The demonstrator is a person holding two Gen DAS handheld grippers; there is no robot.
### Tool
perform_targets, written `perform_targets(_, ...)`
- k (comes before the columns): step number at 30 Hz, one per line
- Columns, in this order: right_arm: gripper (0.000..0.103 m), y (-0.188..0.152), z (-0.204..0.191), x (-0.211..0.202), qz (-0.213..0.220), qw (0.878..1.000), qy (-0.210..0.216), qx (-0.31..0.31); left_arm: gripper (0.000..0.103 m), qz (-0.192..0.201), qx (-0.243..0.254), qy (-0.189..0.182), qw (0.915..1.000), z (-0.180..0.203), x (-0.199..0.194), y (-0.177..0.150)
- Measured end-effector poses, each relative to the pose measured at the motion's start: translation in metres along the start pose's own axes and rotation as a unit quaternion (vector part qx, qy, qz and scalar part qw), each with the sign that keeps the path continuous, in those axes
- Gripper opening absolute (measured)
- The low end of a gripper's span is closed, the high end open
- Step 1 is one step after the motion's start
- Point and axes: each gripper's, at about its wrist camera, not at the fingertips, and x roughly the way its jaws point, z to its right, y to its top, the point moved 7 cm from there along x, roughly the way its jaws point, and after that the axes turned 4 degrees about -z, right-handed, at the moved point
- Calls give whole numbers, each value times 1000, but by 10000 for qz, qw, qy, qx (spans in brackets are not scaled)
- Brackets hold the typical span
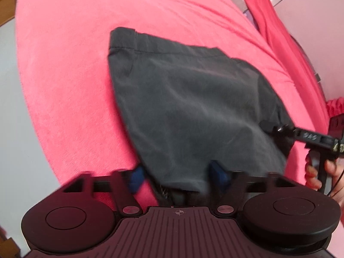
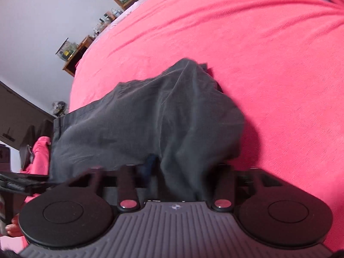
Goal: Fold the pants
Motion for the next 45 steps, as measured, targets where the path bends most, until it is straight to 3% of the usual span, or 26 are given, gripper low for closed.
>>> perform_targets(2,29,-1,-3,-3,29,10000,-39,-70,103,3,-28,1,10000,1,0,4)
perform_targets(4,21,0,-4,-9,118,9999,10,-5,94,48,32,-1,10000,3,-3,7)
perform_targets(6,19,1,-7,-18,255,9997,27,-8,88,104,129,-7,9999,6,-8,11)
perform_targets(13,15,7,-21,-57,679,9975,167,-68,86,370,604,-84,9975,19,-38,38)
perform_targets(22,12,23,-25,-123,1591,9865,106,385,84,541,1302,-544,9885,63,-69,106)
perform_targets(32,12,25,-18,-200,2428,9647,-473,909,80,419,2230,-1139,9672,147,-73,167)
perform_targets(33,12,23,-17,-207,2505,9621,-506,952,67,420,2278,-1197,9654,156,-73,172)
perform_targets(37,12,18,-6,-228,2681,9538,-679,1173,64,474,2636,-1430,9528,201,-79,187)
perform_targets(41,12,13,-3,-241,2732,9498,-828,1278,64,494,3170,-1514,9350,236,-85,180)
perform_targets(45,12,-5,-6,-243,2736,9499,-727,1325,69,305,3238,-1680,9306,230,-80,160)
